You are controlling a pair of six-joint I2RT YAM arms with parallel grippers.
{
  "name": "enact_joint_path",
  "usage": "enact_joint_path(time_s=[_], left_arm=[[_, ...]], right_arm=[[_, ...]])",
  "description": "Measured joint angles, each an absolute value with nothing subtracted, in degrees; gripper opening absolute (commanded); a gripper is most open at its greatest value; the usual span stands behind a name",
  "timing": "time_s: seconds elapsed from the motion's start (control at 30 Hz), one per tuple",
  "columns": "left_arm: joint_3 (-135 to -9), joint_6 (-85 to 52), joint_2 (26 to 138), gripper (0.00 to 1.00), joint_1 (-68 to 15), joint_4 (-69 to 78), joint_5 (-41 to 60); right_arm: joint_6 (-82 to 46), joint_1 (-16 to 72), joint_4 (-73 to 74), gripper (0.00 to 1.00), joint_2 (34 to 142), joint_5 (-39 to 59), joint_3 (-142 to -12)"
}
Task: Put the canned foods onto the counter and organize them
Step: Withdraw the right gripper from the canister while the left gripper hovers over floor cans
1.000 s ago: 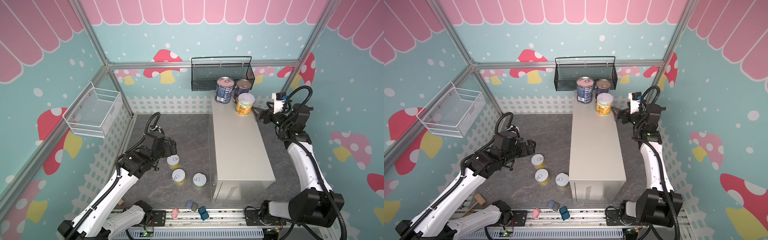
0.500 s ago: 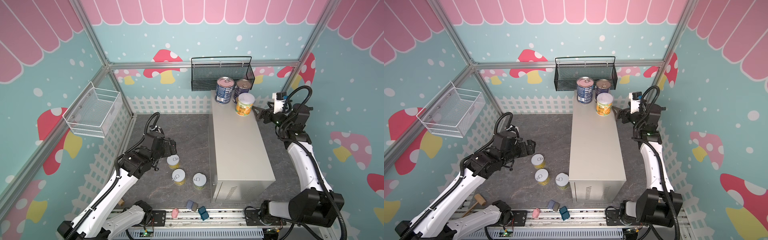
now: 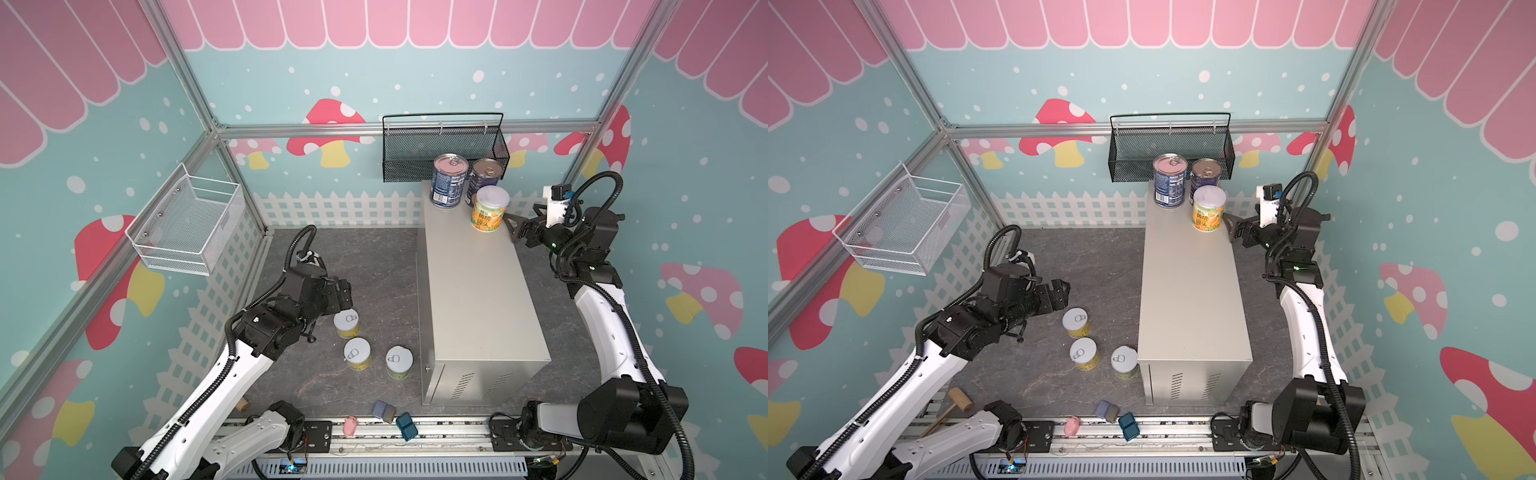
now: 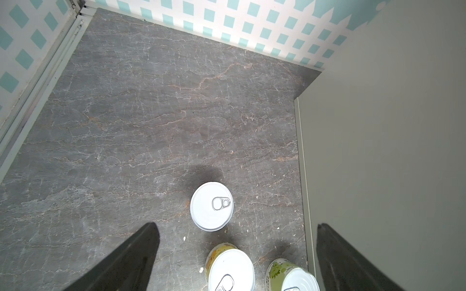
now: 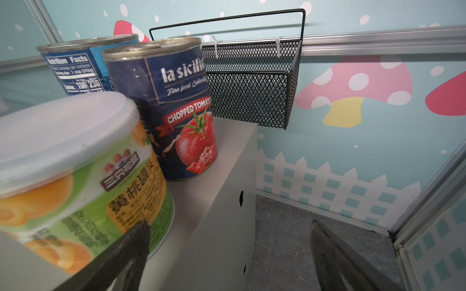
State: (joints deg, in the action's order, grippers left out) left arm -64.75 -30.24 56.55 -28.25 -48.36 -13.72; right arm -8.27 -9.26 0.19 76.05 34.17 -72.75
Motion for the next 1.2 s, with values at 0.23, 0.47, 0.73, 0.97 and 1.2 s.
enact_joint_path(time_s=[0.23, 0.47, 0.73, 0.97, 1.2], left_arm=[[-64.75, -30.24, 56.55, 0.98, -28.25, -48.27, -13.72], [-64.73, -30.26, 56.01, 0.99, -28.25, -48.18, -13.74], [-64.73, -30.26, 55.90, 0.99, -28.25, -48.16, -13.74], [-64.20, -30.26, 55.59, 0.99, -28.25, -48.14, -13.76], [-63.48, -30.24, 55.59, 0.99, -28.25, -48.07, -13.76]], right_arm=[[-8.23, -9.02, 0.14, 1.00, 76.05, 33.87, -72.75], [-8.25, -8.91, 0.08, 1.00, 76.03, 33.34, -72.75], [-7.94, -8.19, -0.03, 1.00, 75.66, 31.48, -72.75], [-7.88, -8.19, -1.15, 0.99, 75.55, 27.79, -72.75], [-8.27, -8.19, -4.29, 0.99, 72.69, 19.81, -72.77]])
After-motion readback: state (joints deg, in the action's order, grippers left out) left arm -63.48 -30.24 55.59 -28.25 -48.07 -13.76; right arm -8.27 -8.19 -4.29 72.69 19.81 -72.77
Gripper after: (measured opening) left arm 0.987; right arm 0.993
